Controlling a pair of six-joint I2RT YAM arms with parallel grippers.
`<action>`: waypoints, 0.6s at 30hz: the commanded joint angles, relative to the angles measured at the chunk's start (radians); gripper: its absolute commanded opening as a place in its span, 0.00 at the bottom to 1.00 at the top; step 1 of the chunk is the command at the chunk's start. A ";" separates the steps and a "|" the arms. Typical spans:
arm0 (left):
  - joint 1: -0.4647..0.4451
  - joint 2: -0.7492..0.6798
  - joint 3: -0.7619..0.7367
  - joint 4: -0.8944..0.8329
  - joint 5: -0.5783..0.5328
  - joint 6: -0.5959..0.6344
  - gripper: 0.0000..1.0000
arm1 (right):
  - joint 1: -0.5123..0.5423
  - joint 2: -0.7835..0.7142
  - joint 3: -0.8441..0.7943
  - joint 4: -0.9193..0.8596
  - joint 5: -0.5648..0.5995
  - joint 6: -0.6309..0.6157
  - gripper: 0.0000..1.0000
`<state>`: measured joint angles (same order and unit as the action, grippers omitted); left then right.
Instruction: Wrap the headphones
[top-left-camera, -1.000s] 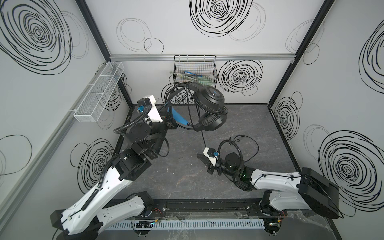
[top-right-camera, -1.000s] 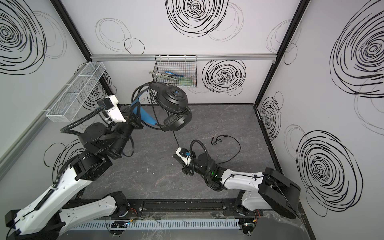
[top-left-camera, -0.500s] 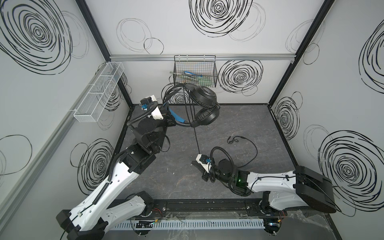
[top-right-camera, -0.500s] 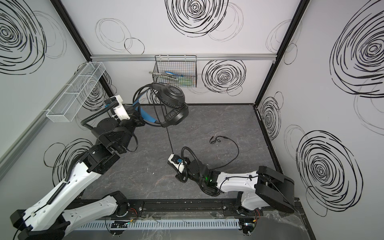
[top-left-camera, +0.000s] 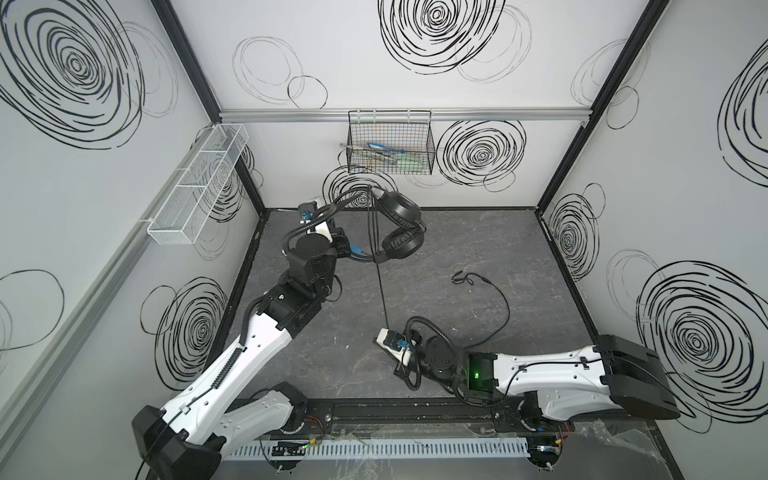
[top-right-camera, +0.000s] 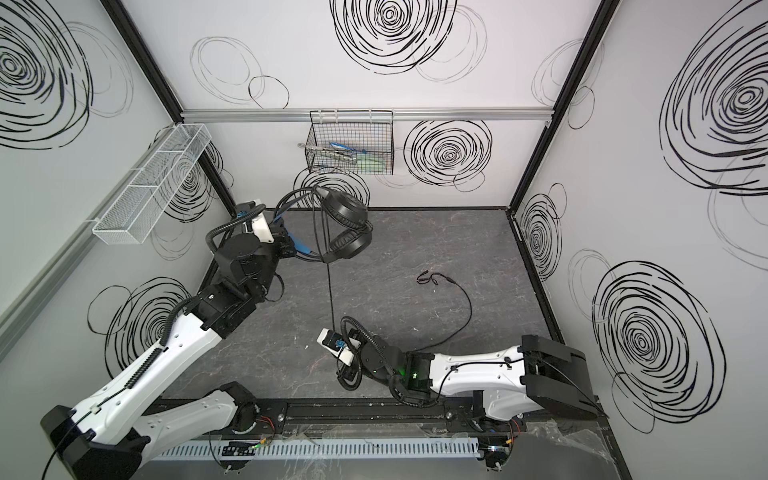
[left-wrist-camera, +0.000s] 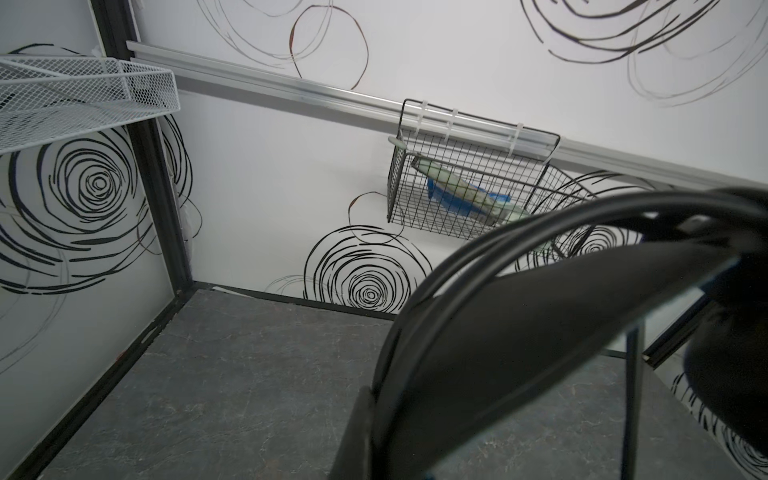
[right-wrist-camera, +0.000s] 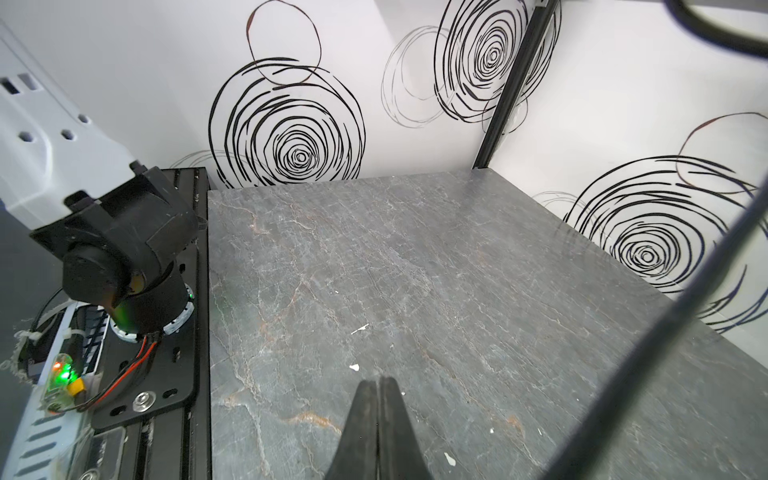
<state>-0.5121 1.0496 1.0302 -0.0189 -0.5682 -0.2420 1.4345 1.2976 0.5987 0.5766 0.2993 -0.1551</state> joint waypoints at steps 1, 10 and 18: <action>0.032 -0.001 -0.019 0.202 -0.090 0.035 0.00 | 0.027 -0.071 0.048 -0.087 0.000 -0.060 0.00; 0.052 0.000 -0.069 0.154 -0.051 0.043 0.00 | 0.026 -0.129 0.078 -0.169 -0.011 -0.123 0.00; 0.030 -0.021 -0.111 0.070 -0.070 0.094 0.00 | 0.024 -0.110 0.147 -0.304 -0.011 -0.203 0.00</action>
<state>-0.4854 1.0546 0.9161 -0.0353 -0.5724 -0.1600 1.4403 1.1873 0.6991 0.3317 0.3042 -0.2981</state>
